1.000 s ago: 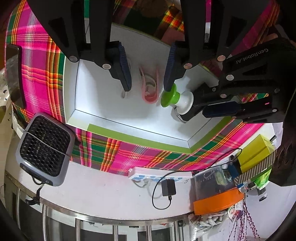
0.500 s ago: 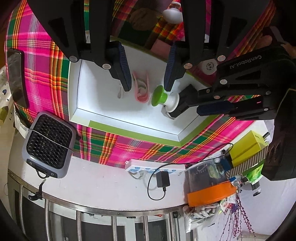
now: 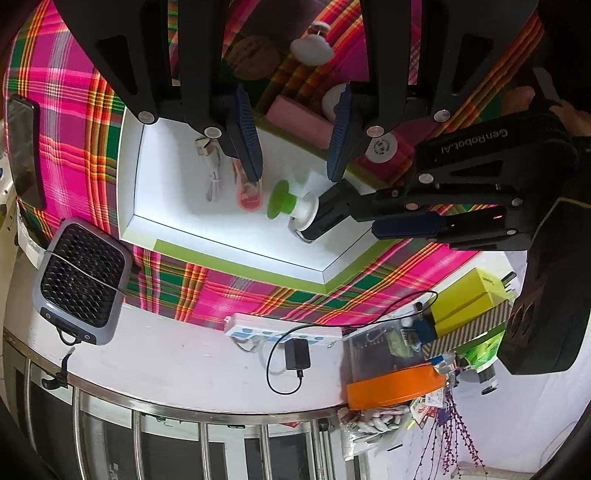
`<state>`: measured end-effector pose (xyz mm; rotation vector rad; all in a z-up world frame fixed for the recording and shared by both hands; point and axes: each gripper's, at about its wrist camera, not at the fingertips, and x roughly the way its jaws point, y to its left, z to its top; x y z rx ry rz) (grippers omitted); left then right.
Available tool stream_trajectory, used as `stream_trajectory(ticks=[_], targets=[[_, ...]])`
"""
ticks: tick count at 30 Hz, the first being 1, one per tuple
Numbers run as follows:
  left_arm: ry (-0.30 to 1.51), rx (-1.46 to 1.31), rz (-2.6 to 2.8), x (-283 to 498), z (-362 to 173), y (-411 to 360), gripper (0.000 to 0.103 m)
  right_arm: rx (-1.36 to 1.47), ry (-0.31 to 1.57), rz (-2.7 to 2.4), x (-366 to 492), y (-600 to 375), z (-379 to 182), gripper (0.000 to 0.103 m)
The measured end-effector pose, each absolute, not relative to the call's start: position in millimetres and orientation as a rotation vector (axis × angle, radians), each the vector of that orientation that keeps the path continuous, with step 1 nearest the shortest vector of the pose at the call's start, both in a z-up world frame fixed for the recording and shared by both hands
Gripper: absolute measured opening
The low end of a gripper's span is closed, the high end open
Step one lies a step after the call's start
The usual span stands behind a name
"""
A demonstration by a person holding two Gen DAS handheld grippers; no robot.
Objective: Organize objects
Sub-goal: 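Place the pink hook and black cylinder into the box, opening both grippers, then grasp the white panda-face disc with the right gripper while the left gripper grasps a walnut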
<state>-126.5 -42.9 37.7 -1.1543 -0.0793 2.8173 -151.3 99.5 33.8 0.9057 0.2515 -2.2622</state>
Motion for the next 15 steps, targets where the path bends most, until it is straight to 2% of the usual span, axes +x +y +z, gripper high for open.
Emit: stream_trajectory(ticks=[15], targets=[[-0.131, -1.108, 2.859, -102.8, 42.9, -57.7, 0.026, 0.874, 0.259, -2.174, -132.1, 102.9, 30.5, 0.038]])
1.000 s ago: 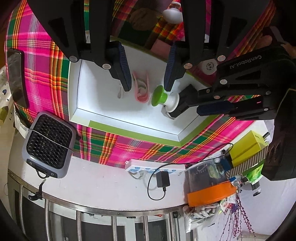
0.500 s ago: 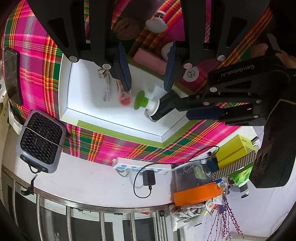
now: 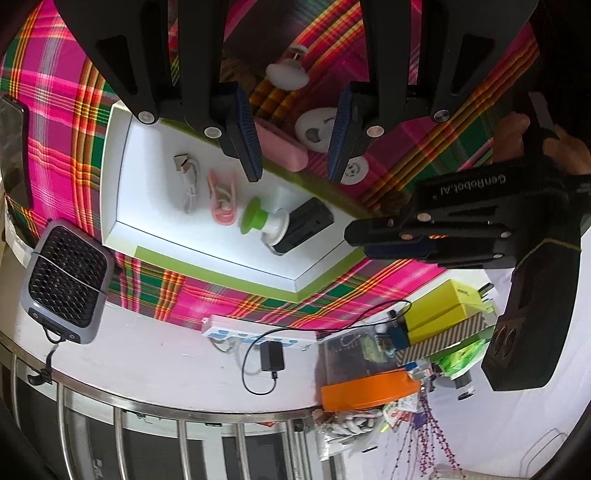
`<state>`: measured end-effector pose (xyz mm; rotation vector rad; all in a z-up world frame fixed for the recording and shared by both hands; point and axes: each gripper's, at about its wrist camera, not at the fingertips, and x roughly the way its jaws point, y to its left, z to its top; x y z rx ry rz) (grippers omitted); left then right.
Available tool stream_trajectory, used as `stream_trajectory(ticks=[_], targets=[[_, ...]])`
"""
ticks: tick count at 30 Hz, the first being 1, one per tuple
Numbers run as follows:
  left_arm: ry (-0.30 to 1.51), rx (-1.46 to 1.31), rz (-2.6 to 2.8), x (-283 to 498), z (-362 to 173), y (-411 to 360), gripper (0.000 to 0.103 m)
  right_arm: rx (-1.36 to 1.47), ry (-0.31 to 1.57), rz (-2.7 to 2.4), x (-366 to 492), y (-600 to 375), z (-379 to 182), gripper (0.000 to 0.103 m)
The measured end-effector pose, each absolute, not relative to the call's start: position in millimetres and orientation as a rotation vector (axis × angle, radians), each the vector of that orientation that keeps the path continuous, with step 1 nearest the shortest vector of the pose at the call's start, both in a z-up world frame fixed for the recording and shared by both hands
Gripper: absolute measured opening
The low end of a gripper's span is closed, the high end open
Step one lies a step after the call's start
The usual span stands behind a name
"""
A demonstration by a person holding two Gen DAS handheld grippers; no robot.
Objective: Organize objects
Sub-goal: 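Grasp the white panda-face disc with the right gripper while the left gripper grasps a walnut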
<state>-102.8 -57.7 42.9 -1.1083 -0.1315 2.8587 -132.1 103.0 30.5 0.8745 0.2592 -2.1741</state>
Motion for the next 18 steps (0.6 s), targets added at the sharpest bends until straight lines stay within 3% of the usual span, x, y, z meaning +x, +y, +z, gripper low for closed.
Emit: stream_trajectory(ticks=[18], targets=[[-0.211, -1.119, 2.941, -64.9, 32.4, -89.1, 0.037, 0.852, 0.362, -2.067, -112.0, 90.4, 20.1, 0.038]])
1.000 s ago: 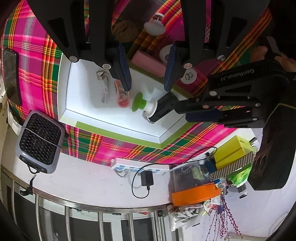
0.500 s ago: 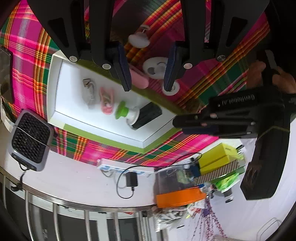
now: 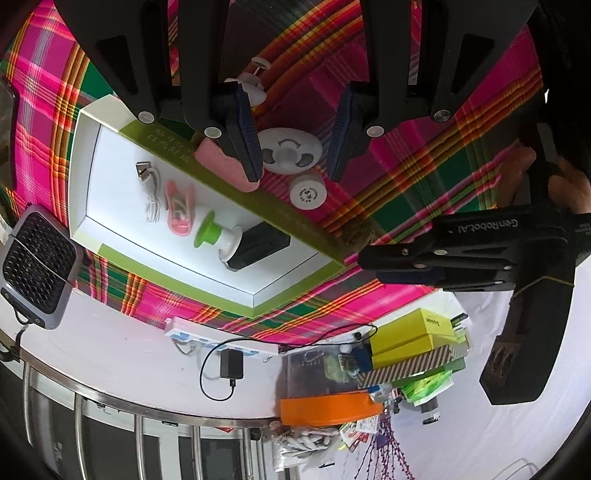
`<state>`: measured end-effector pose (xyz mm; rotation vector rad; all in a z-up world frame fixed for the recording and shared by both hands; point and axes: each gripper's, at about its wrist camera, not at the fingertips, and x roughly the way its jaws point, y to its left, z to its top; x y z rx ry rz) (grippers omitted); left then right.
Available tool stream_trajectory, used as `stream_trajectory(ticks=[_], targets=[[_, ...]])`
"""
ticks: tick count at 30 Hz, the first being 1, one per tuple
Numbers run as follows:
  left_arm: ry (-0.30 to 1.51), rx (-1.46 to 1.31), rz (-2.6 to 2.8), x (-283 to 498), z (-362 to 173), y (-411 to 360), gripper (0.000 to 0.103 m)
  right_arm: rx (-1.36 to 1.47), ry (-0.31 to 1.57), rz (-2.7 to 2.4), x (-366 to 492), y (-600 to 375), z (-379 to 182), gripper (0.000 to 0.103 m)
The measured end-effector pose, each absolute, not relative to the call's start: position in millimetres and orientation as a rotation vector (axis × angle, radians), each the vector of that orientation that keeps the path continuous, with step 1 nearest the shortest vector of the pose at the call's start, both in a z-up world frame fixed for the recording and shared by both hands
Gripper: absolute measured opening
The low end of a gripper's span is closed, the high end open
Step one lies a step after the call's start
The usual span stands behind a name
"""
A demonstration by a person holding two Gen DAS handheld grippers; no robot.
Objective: Organize objects
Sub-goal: 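Grasp the white panda-face disc with the right gripper while the left gripper grasps a walnut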
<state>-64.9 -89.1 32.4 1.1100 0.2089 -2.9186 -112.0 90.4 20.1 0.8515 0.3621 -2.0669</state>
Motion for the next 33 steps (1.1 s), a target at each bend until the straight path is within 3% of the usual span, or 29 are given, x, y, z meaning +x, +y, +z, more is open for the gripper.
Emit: stream_trajectory(ticks=[7, 33], targets=[[0.189, 1.161, -2.904, -68.7, 20.4, -89.6, 0.041, 0.869, 0.431, -2.059, -110.7, 83.1, 12.1, 0.038], [0.241, 1.299, -2.868, -87.8, 1.5, -87.6, 0.040, 0.875, 0.546, -2.065, -105.8, 77.4, 10.4, 0.038]])
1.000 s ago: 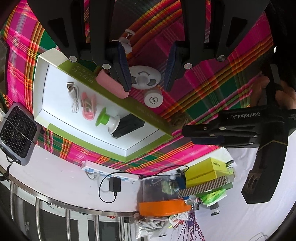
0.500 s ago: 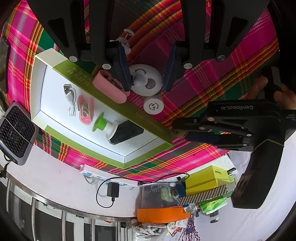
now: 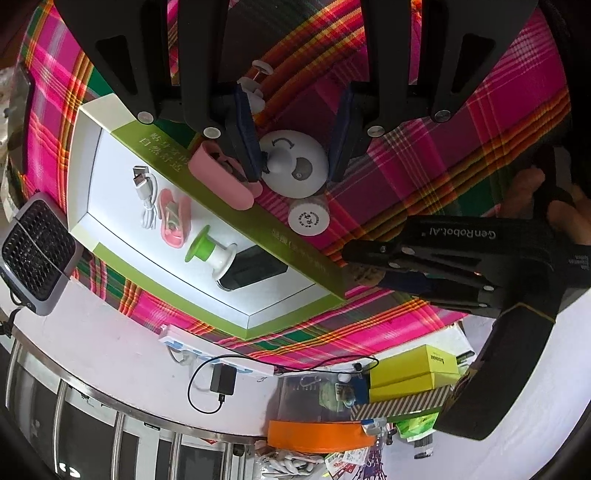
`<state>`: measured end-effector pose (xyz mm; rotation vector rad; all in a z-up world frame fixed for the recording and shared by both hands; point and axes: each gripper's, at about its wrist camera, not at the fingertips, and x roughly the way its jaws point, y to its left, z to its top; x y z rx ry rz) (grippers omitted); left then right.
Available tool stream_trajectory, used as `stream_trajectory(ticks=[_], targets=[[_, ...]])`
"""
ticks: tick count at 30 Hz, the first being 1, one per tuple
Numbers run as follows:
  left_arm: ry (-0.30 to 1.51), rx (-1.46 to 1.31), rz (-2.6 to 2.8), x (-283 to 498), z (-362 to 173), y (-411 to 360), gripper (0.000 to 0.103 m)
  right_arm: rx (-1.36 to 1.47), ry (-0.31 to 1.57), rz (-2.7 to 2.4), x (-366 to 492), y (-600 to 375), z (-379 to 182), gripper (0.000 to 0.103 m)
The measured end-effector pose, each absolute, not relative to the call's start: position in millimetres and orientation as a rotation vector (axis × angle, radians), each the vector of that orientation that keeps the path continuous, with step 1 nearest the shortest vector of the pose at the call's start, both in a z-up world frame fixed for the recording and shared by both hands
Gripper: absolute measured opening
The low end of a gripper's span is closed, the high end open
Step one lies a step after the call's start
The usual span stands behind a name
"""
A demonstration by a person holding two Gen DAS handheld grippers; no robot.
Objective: Organize objects
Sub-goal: 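Grasp the white panda-face disc with the right gripper while the left gripper grasps a walnut, then carry the panda disc and walnut over the box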
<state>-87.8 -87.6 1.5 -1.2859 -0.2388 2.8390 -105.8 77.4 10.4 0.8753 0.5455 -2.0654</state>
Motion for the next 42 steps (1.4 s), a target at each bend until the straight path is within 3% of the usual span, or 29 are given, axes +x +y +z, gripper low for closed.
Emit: stream_trajectory(ticks=[3, 24, 42], targets=[[-0.260, -1.288, 2.850, -87.3, 1.3, -91.4, 0.028, 0.866, 0.564, -2.075, -103.2, 77.1, 11.7, 0.034], [-0.346, -1.166, 2.885, -73.5, 9.7, -101.2, 0.028, 0.799, 0.458, -2.102, -102.4, 87.5, 28.2, 0.034], [-0.223, -1.000, 2.908, -64.1, 37.1, -76.0, 0.028, 0.749, 0.360, -2.190, -113.1, 102.0, 39.3, 0.034]])
